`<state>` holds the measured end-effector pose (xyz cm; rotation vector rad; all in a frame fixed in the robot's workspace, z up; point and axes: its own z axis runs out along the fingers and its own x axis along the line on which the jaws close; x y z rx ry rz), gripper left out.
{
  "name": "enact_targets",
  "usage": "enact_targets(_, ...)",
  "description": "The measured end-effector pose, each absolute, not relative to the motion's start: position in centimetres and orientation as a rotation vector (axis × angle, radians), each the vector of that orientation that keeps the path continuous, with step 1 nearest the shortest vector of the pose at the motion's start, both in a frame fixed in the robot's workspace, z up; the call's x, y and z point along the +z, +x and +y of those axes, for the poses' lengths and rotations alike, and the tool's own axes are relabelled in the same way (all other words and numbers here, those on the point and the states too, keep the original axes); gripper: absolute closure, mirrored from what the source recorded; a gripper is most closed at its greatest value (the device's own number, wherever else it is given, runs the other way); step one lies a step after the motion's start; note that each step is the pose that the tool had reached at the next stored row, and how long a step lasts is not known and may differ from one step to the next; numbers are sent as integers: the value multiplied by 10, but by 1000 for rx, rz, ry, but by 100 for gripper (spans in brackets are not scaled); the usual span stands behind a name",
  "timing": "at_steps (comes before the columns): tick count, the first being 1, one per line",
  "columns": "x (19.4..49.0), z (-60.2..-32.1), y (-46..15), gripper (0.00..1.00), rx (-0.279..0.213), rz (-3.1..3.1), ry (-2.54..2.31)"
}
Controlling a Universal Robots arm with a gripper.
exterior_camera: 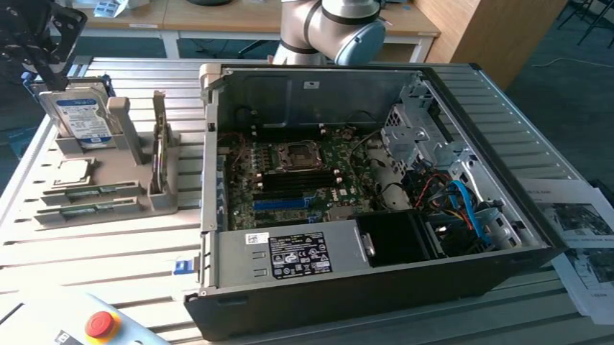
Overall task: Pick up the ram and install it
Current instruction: 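Reach for the ram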
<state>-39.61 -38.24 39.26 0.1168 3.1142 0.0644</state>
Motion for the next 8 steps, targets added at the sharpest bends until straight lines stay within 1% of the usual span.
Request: enact_targets(8,392,-367,-396,90,62,3115,117)
